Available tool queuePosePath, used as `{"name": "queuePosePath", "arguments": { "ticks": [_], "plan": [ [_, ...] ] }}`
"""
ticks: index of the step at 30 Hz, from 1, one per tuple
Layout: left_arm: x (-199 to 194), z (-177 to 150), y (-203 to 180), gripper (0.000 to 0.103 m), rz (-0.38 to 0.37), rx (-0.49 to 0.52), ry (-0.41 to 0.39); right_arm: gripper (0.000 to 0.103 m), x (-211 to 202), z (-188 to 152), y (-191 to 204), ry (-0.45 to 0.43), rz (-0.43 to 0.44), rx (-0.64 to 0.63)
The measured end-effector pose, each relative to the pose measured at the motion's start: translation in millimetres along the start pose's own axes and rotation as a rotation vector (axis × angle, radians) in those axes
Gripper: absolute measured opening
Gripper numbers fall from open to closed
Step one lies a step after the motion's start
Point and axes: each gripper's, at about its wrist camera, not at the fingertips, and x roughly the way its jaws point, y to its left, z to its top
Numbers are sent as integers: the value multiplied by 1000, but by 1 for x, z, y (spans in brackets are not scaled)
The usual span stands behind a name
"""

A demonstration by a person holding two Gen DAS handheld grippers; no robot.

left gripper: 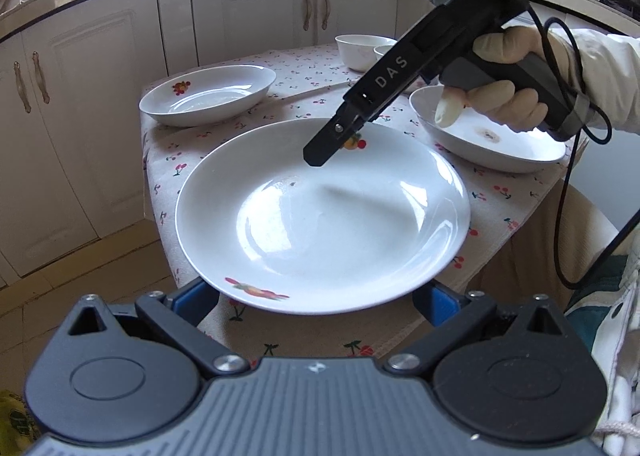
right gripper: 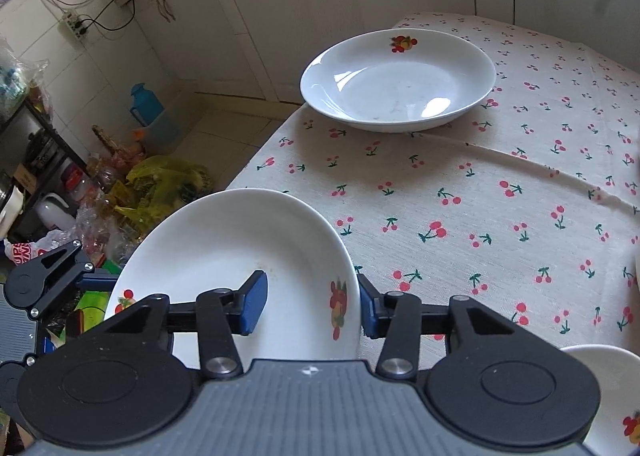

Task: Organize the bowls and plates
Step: 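Lift the gripped plate with the right tool toward the large white plate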

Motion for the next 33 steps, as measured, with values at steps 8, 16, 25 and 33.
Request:
{"name": "queuePosePath", "arguments": {
  "ticks": [8,16,25,33],
  "plan": [
    [2,4,1,101,-7,4,17,53,-2,0,0,4,-1,4],
    [8,16,4,101,-12,21,-1,53,-11,7,-5,-28,-13,8],
    [30,33,11,101,-33,40,-19,53,-15,20,-23,-64,-59,24],
    [42,39,14,101,-49,56,-13,53,-9,23,-38,-65,-94,55]
  ]
}}
